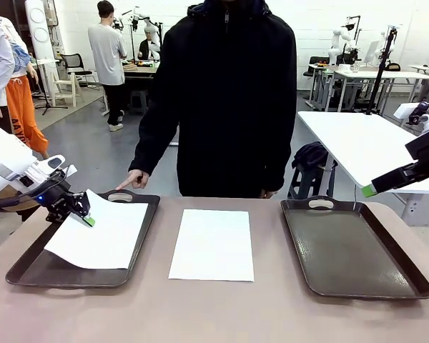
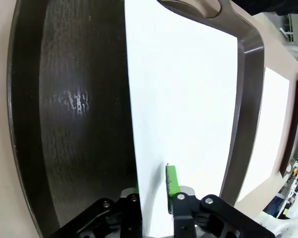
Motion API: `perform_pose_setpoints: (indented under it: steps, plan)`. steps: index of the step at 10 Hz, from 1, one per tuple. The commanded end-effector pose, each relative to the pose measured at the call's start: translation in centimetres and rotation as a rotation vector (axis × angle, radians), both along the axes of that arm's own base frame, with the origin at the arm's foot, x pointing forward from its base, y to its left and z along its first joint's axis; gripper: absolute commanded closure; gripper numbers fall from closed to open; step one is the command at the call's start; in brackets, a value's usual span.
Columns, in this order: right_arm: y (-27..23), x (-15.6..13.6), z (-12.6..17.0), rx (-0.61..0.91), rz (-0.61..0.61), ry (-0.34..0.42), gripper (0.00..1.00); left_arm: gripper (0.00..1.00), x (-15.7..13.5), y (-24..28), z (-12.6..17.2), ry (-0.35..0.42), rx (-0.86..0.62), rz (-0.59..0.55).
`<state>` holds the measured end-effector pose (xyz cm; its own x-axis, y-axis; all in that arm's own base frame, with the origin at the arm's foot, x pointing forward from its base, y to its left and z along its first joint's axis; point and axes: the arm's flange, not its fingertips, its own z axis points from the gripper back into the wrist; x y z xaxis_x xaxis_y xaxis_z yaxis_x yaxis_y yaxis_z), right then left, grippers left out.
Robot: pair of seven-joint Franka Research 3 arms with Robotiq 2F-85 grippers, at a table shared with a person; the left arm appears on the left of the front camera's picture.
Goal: Sort the A4 documents.
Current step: Place the A4 Paper in the designated Handle tray.
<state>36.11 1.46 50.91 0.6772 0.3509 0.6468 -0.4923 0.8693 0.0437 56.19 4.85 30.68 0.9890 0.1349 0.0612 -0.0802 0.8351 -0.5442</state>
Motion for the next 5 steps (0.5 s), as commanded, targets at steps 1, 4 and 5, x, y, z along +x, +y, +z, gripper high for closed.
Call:
perform_pose_setpoints:
  steps: [1, 4, 5]
  plan:
    - [-0.1, 0.1, -0.2, 0.01, 0.003, 0.006, 0.0, 0.62, 0.2, 0.1, 0.6, 0.01, 0.033, -0.009]
    - [-0.1, 0.1, -0.2, 0.01, 0.003, 0.006, 0.0, 0.28, 0.1, 0.7, 1.3, 0.002, 0.085, -0.005]
    - [-0.1, 0.1, -0.2, 0.01, 0.003, 0.006, 0.0, 0.24, 0.0, 0.8, 1.7, -0.007, 0.073, -0.015]
